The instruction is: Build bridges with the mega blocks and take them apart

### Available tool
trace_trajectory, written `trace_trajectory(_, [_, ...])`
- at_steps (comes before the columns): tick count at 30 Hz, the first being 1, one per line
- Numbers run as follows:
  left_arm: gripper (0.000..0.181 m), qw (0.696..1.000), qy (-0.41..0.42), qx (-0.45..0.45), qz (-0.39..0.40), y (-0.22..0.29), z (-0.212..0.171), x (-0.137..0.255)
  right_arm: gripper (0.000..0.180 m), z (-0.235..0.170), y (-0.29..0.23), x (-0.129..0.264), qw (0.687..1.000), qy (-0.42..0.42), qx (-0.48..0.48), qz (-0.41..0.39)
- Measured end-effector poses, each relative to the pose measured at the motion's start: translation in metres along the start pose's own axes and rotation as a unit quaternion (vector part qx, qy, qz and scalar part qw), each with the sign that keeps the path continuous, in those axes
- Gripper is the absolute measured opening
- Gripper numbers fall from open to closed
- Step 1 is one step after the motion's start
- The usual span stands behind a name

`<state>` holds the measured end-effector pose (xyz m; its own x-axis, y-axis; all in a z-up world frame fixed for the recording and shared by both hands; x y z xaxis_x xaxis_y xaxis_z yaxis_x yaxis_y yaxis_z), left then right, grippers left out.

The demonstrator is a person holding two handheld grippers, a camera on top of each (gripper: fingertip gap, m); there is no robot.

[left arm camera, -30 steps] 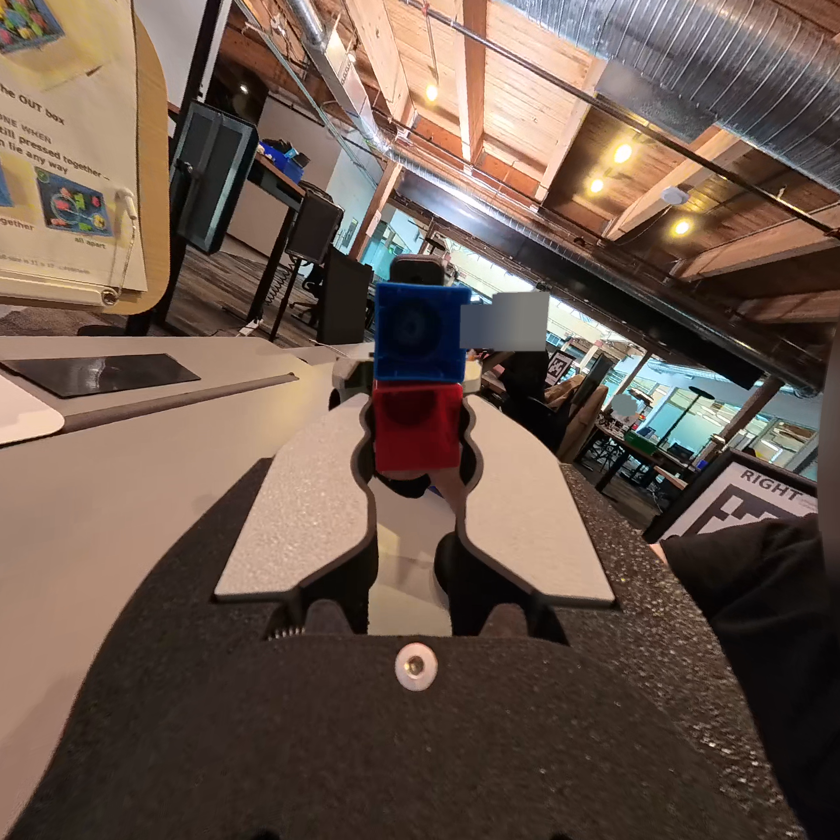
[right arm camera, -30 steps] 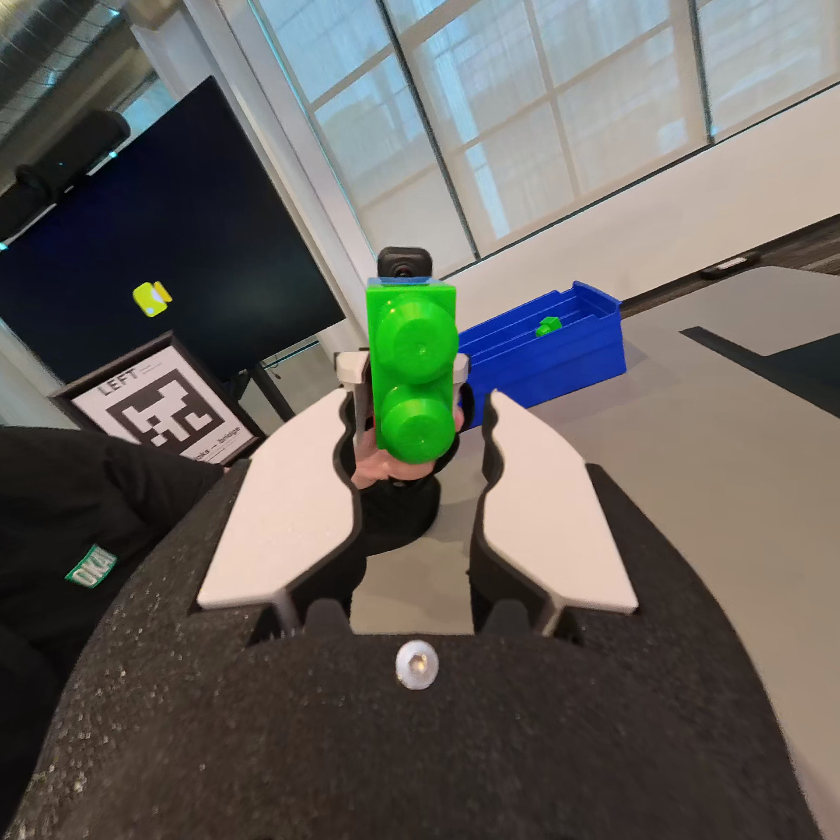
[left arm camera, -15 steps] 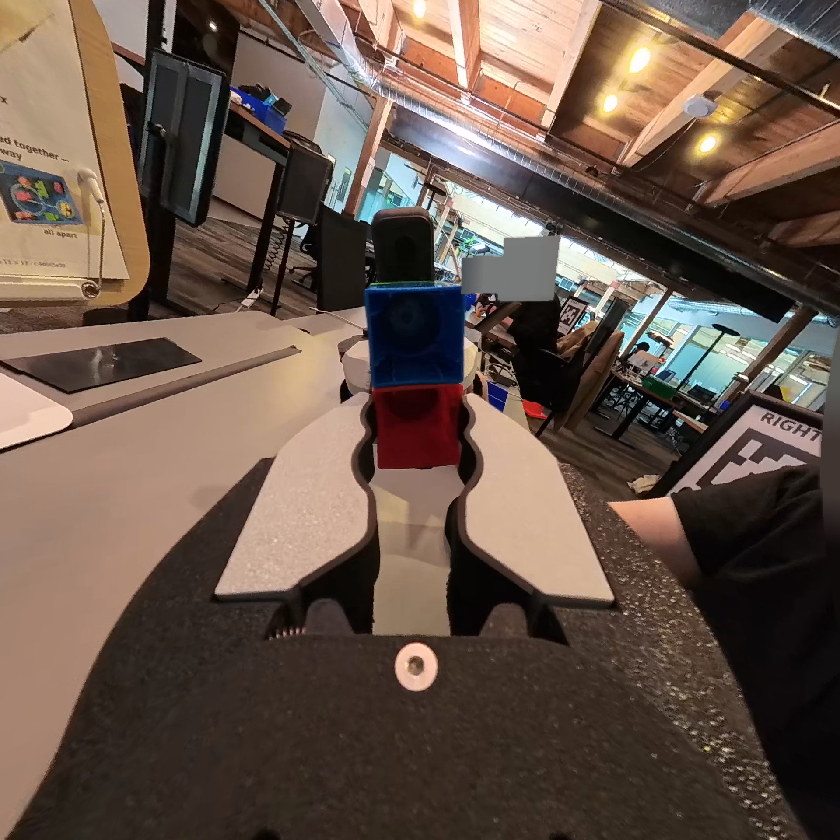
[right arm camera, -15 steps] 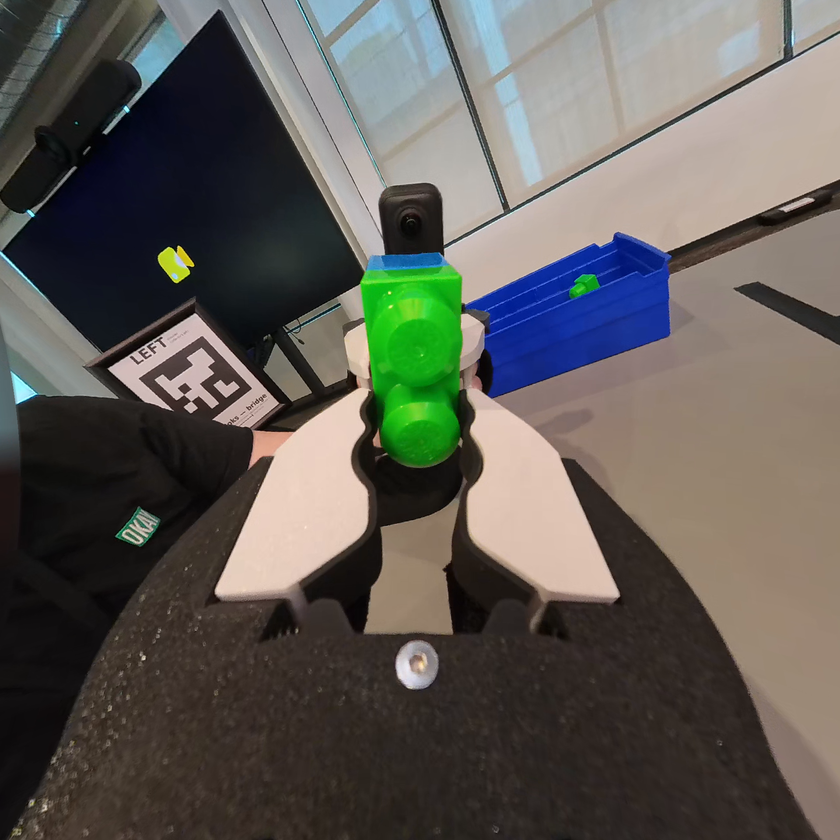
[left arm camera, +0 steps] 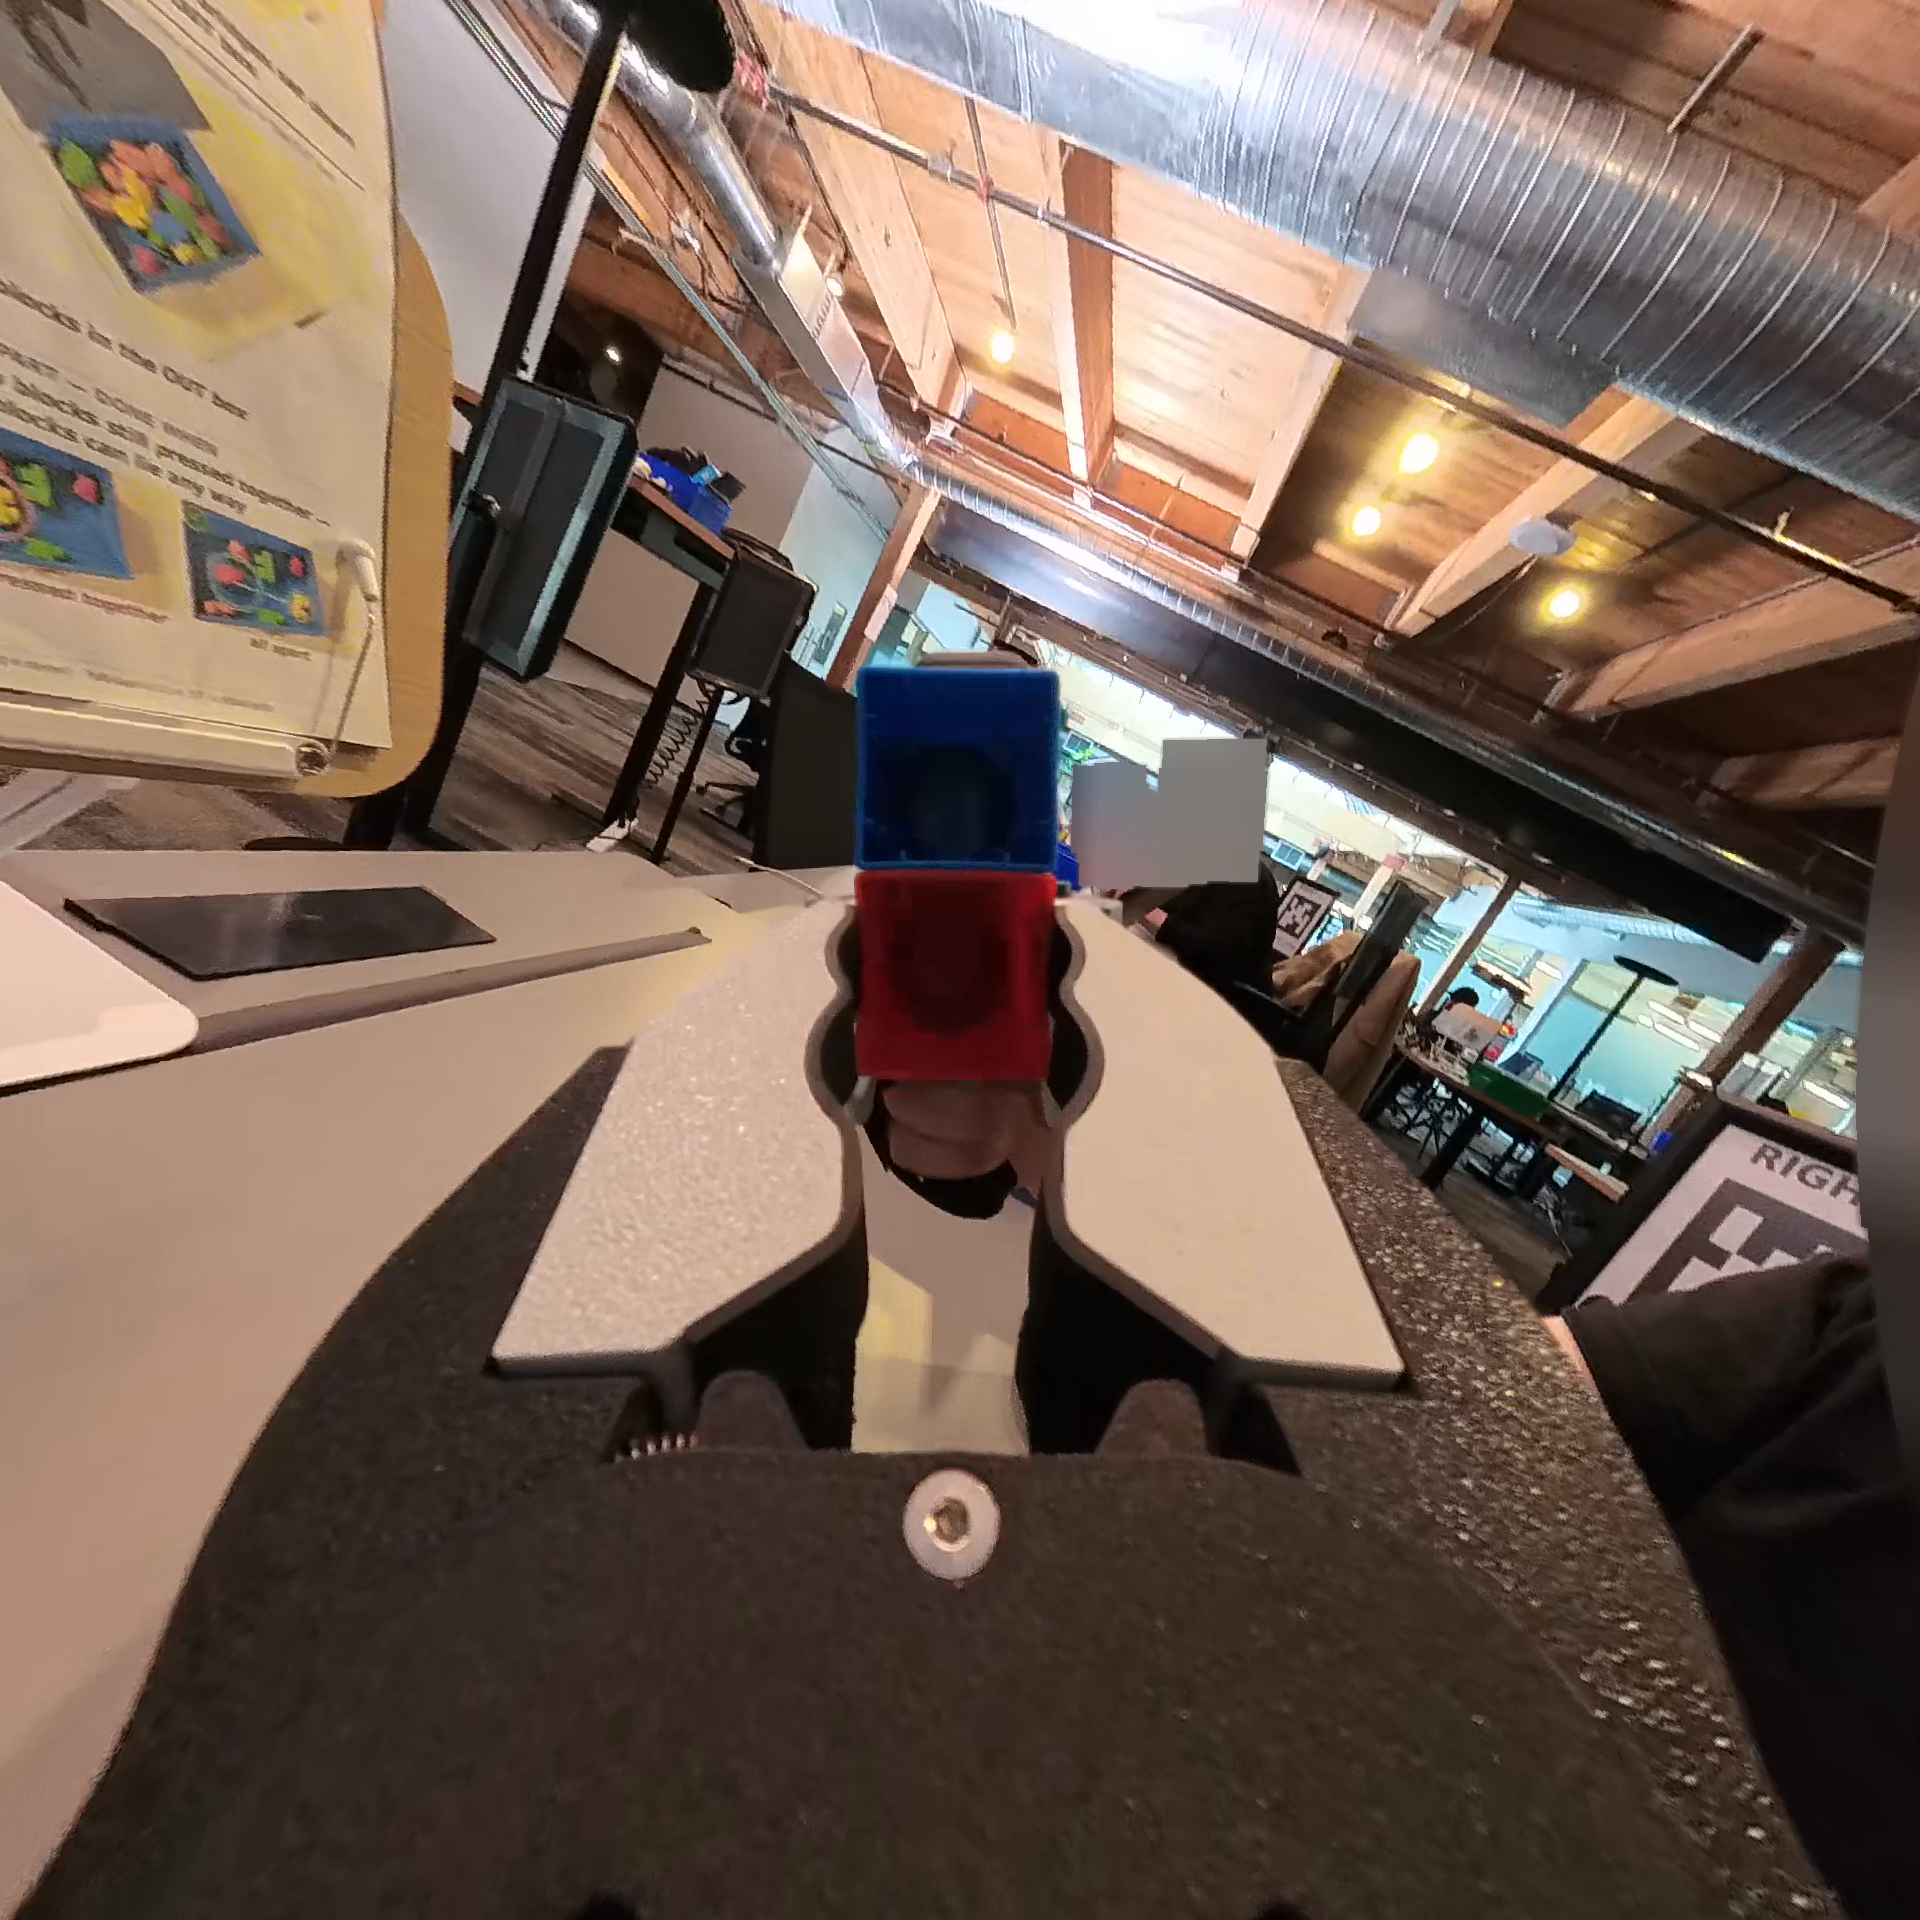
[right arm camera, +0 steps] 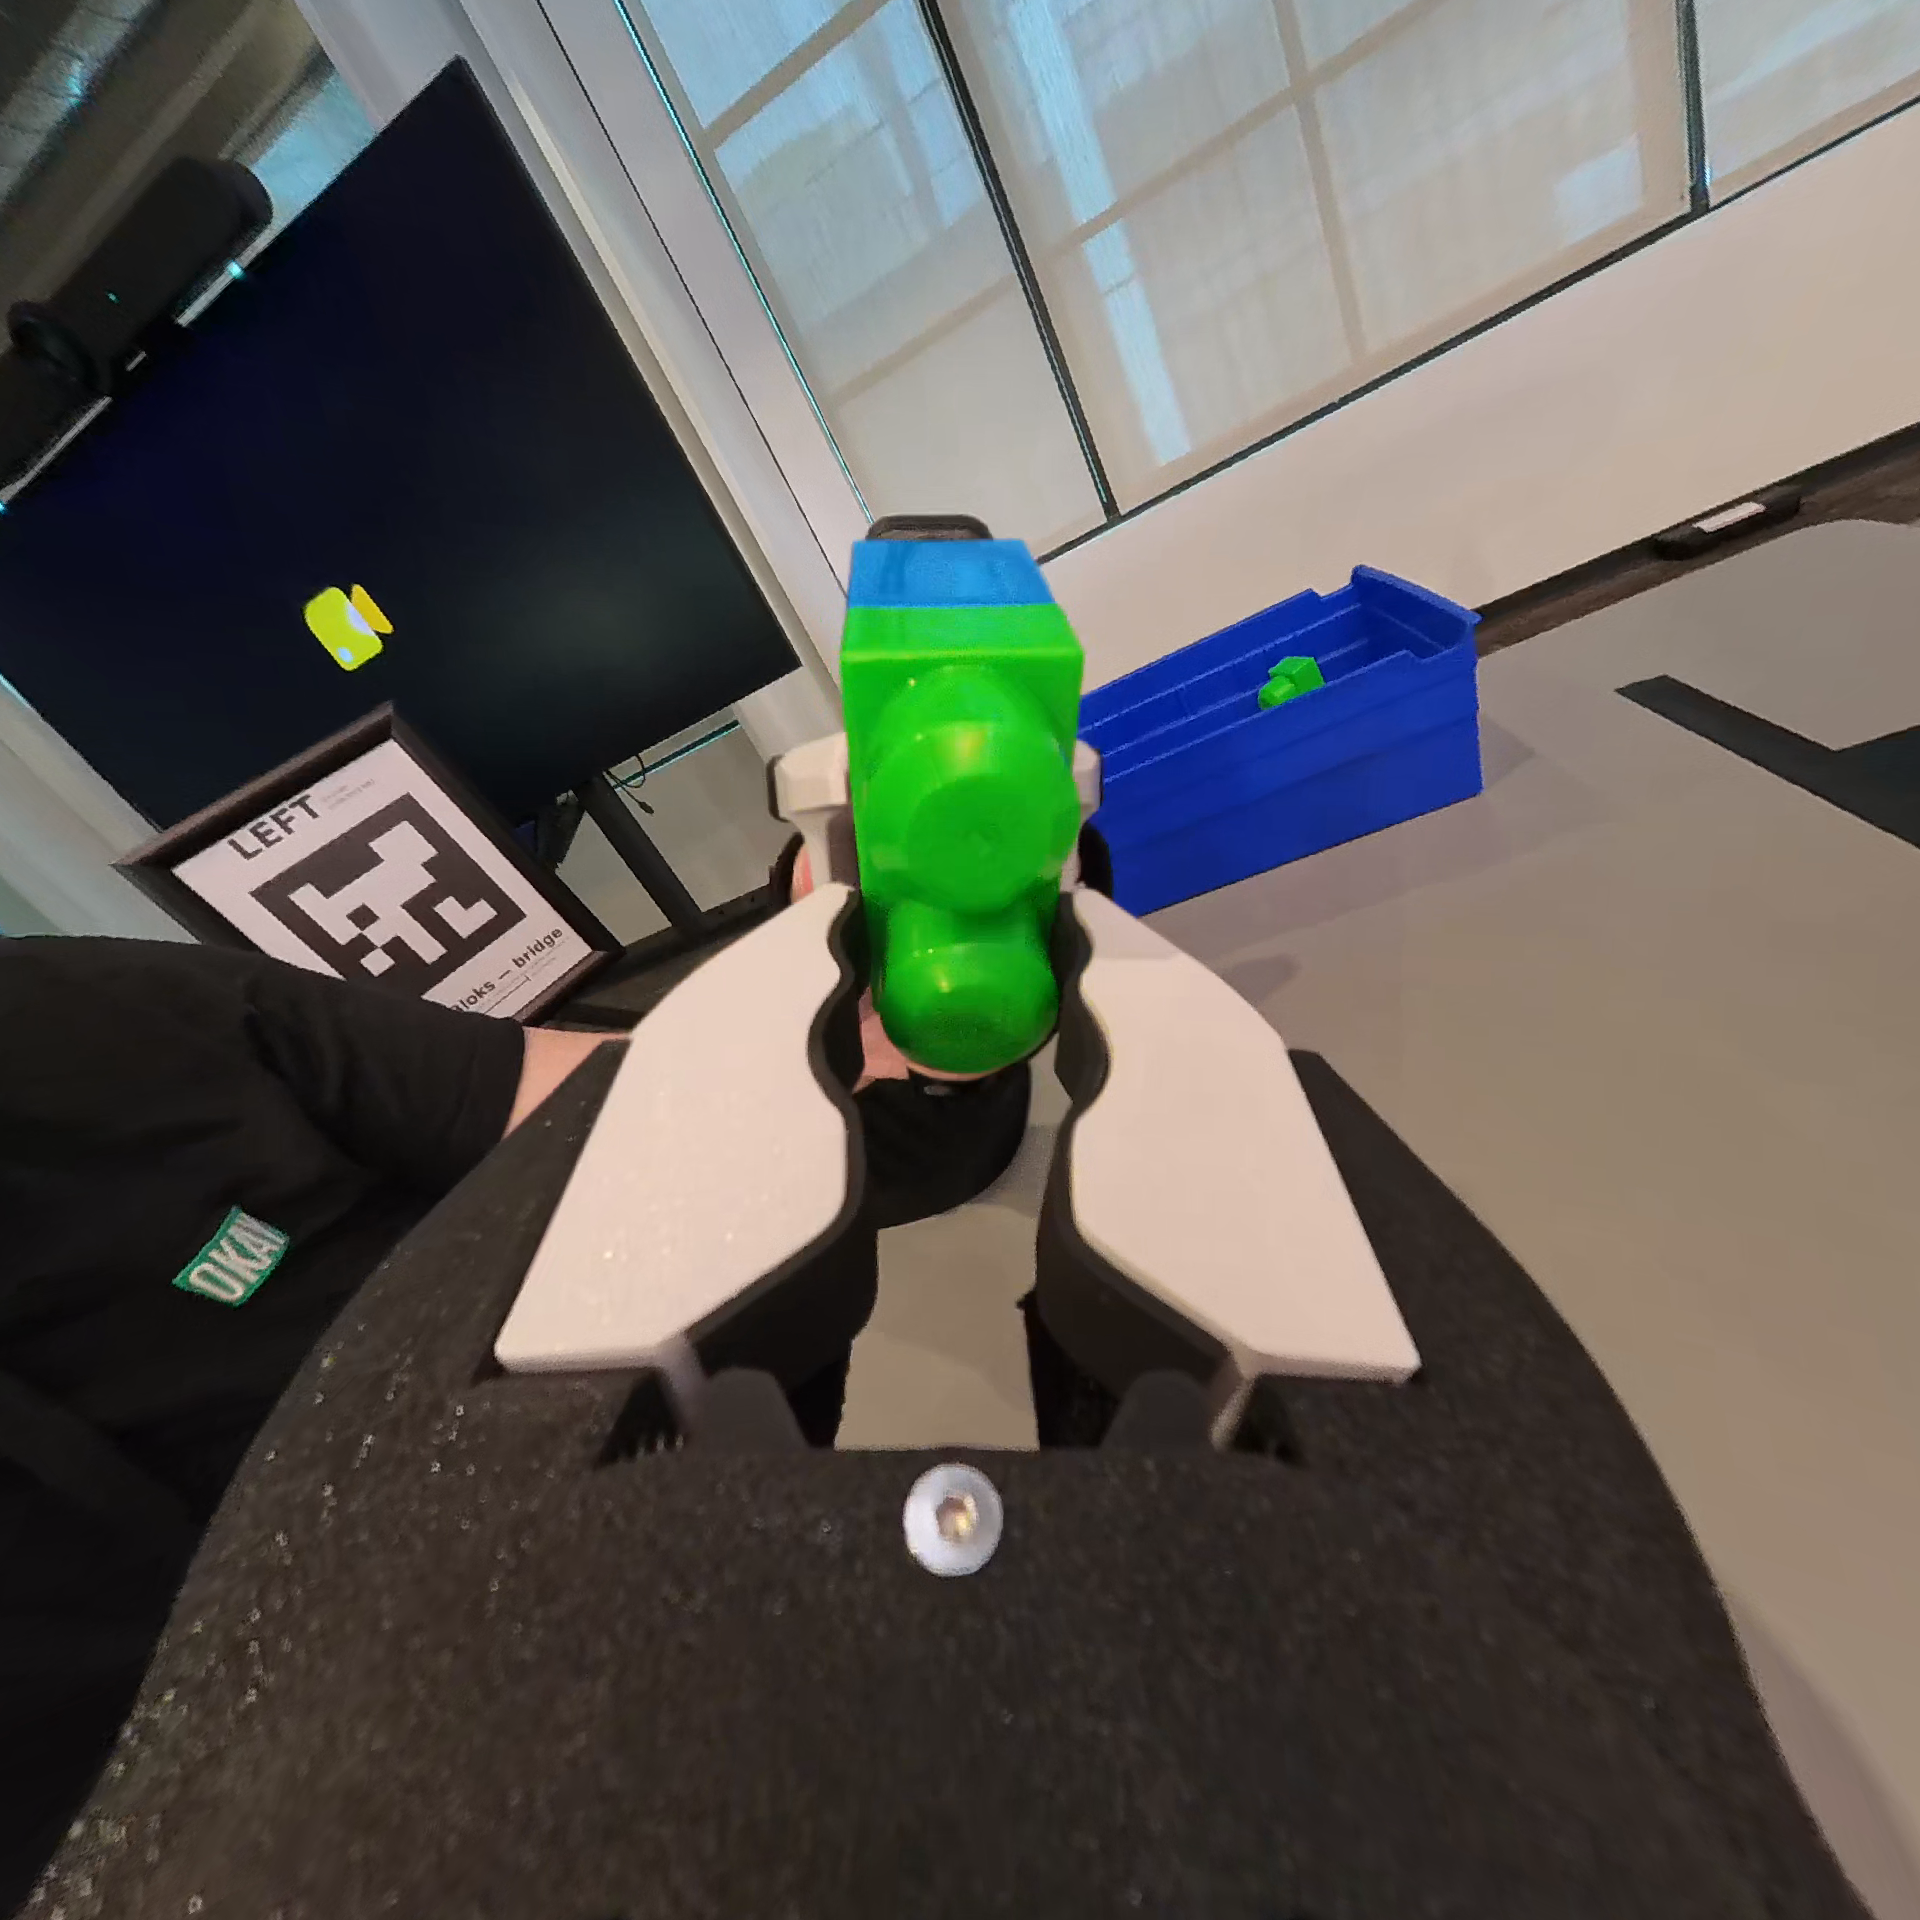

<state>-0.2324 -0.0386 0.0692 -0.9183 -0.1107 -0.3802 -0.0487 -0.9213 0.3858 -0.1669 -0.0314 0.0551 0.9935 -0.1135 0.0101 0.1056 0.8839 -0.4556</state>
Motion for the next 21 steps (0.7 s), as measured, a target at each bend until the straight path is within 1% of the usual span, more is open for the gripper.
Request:
trace_trajectory(5, [0.033,1.000,0.015,0.018,-0.014,0.000,0.005,-0.002,0.034,0.011,-0.001,0.002,1.000,0.024,0.000,-0.012])
trace_trajectory(8, [0.034,0.997,0.064,0.039,-0.031,0.001,0.012,-0.002,0.034,0.020,-0.006,0.002,0.997,0.069,-0.036,0.014])
trace_trajectory(10, [0.033,0.994,0.098,0.041,-0.028,0.001,0.019,0.003,0.046,0.024,-0.001,0.004,0.994,0.095,-0.055,0.013])
trace_trajectory(13, [0.033,0.994,0.106,0.015,-0.004,0.001,0.023,0.009,0.046,0.027,0.005,0.007,0.992,0.118,-0.054,0.003])
trace_trajectory(17, [0.034,0.994,0.110,0.001,-0.005,0.006,0.025,0.010,0.057,0.020,-0.002,-0.008,0.995,0.098,-0.029,-0.014])
trace_trajectory(18, [0.036,0.995,0.103,0.000,-0.003,0.006,0.023,0.009,0.057,0.019,-0.007,-0.012,0.995,0.100,-0.022,-0.009])
trace_trajectory(19, [0.034,0.995,0.098,-0.002,-0.002,0.006,0.021,0.008,0.055,0.021,-0.011,-0.014,0.994,0.110,-0.020,-0.005])
trace_trajectory(20, [0.034,0.995,0.097,-0.002,-0.006,0.007,0.020,0.007,0.042,0.022,-0.014,-0.014,0.992,0.124,-0.017,-0.005])
trace_trajectory(21, [0.034,0.995,0.100,0.000,-0.013,0.009,0.020,0.006,0.034,0.022,-0.013,-0.014,0.992,0.127,-0.015,-0.016])
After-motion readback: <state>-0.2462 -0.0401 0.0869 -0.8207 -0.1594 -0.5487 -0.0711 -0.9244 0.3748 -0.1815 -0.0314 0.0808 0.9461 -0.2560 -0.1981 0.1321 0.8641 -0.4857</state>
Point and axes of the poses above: each gripper's, where its closed fingertips meet, x back along the fingers, z out of its top, y = z × x across the jaws, the point moved 3 cm from there along x, back along the fingers, and after that the axes turned 12 degrees about -z, right-handed, at the moved point
